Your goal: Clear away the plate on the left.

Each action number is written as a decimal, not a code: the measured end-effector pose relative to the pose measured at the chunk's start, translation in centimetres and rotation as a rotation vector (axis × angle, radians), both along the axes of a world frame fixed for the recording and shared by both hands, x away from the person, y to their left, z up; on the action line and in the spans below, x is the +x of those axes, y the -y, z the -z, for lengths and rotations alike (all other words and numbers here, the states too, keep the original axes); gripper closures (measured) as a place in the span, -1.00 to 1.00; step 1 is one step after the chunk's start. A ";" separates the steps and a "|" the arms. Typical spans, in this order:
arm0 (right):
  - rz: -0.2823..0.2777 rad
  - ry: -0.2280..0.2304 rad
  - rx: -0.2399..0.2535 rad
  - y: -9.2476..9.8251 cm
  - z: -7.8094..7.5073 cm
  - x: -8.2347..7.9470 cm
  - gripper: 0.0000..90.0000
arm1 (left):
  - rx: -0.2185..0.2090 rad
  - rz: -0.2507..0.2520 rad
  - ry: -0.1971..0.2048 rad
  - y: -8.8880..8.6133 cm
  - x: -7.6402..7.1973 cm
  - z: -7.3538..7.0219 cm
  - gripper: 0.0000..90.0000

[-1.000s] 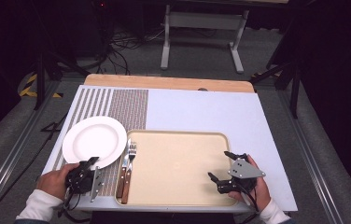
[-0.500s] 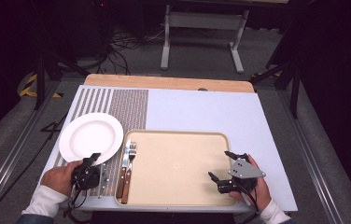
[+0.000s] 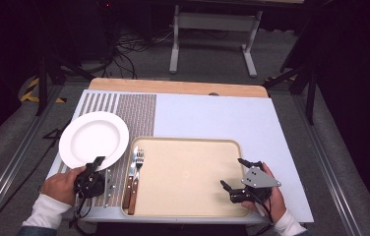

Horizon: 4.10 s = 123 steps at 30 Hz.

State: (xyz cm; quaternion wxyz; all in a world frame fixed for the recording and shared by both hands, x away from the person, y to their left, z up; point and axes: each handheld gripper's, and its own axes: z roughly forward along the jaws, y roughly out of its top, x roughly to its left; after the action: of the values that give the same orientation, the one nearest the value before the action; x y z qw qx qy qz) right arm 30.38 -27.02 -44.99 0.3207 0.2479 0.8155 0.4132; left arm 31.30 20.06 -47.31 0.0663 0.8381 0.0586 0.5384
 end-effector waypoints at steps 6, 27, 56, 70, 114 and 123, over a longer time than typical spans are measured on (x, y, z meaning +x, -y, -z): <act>0.007 0.003 0.002 0.2 0.0 0.1 -0.78 | -0.011 0.033 0.022 1.1 -0.1 -0.8 0.80; 0.016 0.009 0.012 0.5 -0.1 0.2 -0.78 | -0.023 0.129 0.037 5.3 -0.9 -2.0 0.80; 0.030 0.011 0.015 0.7 -0.1 0.3 -0.78 | 0.002 0.292 0.012 10.6 -2.7 -2.3 0.80; 0.042 0.016 0.018 1.0 -0.1 0.4 -0.78 | 0.022 0.377 -0.024 13.2 -3.7 -1.6 0.80; 0.071 0.024 0.019 1.5 -0.2 0.4 -0.78 | 0.038 0.550 -0.113 17.7 -5.7 0.3 0.79; 0.071 0.021 0.021 1.5 -0.1 0.4 -0.78 | 0.026 0.562 -0.130 18.0 -5.9 0.5 0.80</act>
State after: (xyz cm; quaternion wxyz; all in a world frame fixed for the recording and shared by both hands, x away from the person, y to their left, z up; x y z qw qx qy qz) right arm 30.81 -28.49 -44.84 0.3410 0.2757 0.7985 0.4125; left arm 25.39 2.07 -47.79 0.1983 0.8550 -0.1789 0.4445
